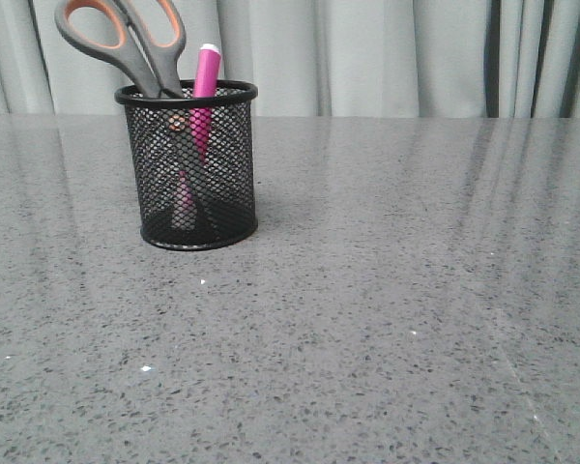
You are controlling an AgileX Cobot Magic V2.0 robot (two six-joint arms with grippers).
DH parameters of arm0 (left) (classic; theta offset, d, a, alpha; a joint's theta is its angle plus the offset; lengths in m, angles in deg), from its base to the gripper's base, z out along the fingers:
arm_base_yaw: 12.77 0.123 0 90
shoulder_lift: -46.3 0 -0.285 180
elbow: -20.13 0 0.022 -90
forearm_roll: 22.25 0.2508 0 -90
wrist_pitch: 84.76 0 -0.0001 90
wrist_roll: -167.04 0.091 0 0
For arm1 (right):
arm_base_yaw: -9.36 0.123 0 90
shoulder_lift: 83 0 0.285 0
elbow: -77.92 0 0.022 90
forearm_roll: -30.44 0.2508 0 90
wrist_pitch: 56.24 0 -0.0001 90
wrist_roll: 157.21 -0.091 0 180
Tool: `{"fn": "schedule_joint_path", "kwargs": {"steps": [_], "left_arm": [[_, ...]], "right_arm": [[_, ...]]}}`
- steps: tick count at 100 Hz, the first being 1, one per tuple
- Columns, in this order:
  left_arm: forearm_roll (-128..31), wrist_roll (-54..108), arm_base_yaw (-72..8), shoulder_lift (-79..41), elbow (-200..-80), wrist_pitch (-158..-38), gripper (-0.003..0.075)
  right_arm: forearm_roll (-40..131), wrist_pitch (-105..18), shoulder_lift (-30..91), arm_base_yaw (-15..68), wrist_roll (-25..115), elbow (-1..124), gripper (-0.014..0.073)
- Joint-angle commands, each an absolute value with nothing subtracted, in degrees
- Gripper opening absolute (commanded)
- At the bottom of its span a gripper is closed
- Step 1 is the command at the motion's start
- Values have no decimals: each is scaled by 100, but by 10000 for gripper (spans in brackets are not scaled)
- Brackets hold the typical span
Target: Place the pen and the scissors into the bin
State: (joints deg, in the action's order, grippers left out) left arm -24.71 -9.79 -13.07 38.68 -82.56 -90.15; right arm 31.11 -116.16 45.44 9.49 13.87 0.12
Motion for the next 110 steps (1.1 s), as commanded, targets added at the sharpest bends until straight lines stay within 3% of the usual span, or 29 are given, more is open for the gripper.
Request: {"fn": "schedule_joint_path", "kwargs": {"steps": [1, 32, 72, 110], "left_arm": [[-2480, -1043, -1359, 4026, -8122, -8606, -21], [-2480, -1043, -1359, 4026, -8122, -8606, -22], [-2480, -1043, -1359, 4026, -8122, -8606, -21], [-2480, -1043, -1359, 4026, -8122, -8606, -21]], "right_arm": [[3116, -12079, 4571, 907, 1444, -77, -68], [3130, -11893, 4696, 907, 1444, -77, -68], [2480, -8058, 7001, 907, 1454, -77, -68], [2411, -6106, 8510, 907, 1962, -77, -68]]}}
